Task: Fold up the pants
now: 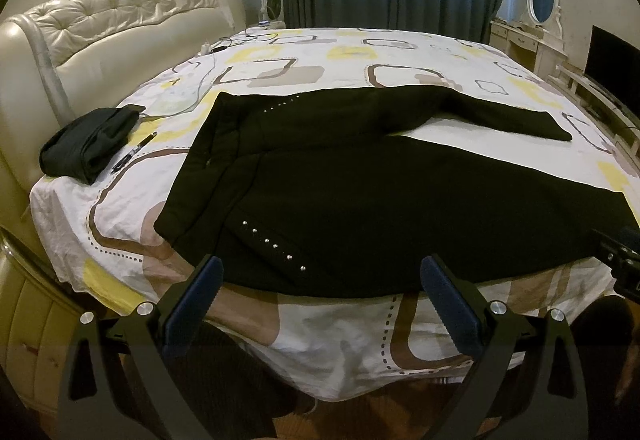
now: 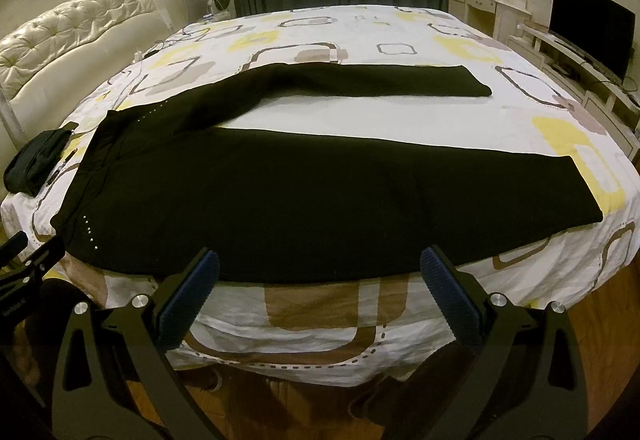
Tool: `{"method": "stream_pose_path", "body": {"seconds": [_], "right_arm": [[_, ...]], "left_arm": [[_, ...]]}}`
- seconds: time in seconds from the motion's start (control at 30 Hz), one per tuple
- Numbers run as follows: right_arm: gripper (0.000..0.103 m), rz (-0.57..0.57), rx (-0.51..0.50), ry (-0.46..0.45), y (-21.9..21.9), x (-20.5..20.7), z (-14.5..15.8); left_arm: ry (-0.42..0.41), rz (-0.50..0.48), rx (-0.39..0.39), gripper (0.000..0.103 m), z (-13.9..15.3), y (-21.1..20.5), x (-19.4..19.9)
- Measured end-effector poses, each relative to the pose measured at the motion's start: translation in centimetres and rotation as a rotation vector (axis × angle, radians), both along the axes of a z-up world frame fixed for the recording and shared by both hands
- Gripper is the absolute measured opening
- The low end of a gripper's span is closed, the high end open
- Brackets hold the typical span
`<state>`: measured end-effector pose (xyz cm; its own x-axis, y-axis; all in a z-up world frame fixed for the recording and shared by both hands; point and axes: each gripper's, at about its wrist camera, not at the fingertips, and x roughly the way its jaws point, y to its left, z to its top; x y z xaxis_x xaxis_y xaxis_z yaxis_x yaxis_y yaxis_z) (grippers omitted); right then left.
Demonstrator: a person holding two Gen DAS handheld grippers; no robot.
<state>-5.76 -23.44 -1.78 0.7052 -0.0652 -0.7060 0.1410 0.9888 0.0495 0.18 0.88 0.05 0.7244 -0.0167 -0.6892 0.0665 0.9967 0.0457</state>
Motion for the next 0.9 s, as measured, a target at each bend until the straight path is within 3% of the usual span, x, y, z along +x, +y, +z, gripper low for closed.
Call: {"method": "stream_pose_path", "body": {"seconds": [0.9], "right_arm": [[0.101,0.008,0.012,0.017,0.88,-0.24,-0.65]], "left_arm": [[0.003,0.001,-0.002,0.099,-0.09,0.21,-0.11]]}}
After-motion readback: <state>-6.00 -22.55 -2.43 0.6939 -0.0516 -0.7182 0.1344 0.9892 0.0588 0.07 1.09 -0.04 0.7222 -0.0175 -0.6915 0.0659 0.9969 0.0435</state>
